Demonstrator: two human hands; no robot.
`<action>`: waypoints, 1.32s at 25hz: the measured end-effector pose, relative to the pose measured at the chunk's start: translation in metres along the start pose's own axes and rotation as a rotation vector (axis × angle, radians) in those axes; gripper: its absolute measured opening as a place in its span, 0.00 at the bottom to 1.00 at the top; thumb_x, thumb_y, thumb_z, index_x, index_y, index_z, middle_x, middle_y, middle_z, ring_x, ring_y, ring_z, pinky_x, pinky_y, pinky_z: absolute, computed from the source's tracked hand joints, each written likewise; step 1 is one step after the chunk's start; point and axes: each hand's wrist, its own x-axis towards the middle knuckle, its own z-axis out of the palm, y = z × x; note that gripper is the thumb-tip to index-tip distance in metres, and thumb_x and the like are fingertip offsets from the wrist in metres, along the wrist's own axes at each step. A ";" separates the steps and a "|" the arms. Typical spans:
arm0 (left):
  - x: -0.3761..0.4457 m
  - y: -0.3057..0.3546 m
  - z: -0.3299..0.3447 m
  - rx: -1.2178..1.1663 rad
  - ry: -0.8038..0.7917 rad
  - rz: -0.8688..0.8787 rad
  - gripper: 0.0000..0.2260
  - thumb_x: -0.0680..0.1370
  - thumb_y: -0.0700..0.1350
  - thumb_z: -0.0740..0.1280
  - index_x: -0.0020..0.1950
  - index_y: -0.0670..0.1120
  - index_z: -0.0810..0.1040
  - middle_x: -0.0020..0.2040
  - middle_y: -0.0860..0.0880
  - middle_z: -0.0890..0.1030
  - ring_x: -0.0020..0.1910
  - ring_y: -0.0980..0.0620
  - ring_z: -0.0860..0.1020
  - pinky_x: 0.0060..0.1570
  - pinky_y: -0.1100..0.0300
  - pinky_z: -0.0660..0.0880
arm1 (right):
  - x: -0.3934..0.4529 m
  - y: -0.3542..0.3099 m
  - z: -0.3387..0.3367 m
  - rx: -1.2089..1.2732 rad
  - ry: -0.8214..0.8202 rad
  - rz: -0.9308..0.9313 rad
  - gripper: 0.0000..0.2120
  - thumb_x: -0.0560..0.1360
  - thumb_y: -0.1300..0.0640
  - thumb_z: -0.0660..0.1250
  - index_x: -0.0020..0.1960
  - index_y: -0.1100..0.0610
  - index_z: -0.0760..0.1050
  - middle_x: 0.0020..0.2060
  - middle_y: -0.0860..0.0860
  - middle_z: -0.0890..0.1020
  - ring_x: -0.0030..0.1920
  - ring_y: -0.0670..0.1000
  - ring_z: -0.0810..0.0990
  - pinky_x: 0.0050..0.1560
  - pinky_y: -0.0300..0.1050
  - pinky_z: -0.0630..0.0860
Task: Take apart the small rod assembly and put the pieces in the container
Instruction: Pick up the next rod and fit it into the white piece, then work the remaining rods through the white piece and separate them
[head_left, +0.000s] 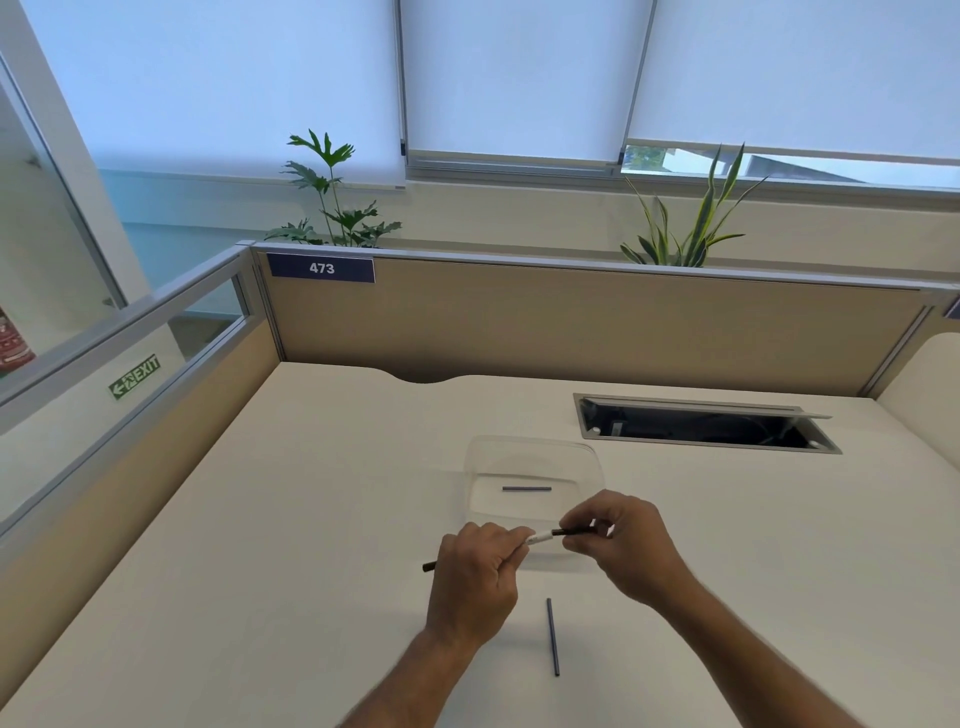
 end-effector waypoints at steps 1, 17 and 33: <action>0.000 0.000 0.000 0.001 -0.003 -0.001 0.10 0.79 0.46 0.64 0.56 0.52 0.83 0.41 0.53 0.83 0.39 0.49 0.76 0.39 0.47 0.73 | -0.001 0.000 0.001 -0.011 0.000 -0.004 0.09 0.65 0.66 0.79 0.40 0.54 0.85 0.34 0.45 0.82 0.34 0.41 0.78 0.35 0.28 0.73; 0.003 0.006 -0.003 0.083 -0.027 0.138 0.08 0.77 0.45 0.67 0.54 0.51 0.84 0.39 0.53 0.84 0.37 0.51 0.77 0.34 0.52 0.71 | 0.000 0.011 0.000 -0.043 -0.167 -0.078 0.14 0.66 0.56 0.80 0.49 0.46 0.82 0.34 0.44 0.85 0.38 0.43 0.83 0.38 0.33 0.78; 0.006 -0.002 -0.009 -0.171 -0.431 -0.064 0.11 0.80 0.48 0.60 0.46 0.50 0.82 0.36 0.52 0.83 0.34 0.55 0.77 0.37 0.56 0.77 | -0.016 0.043 0.015 0.257 -0.162 -0.010 0.09 0.72 0.65 0.74 0.46 0.51 0.85 0.35 0.52 0.87 0.35 0.52 0.85 0.36 0.44 0.82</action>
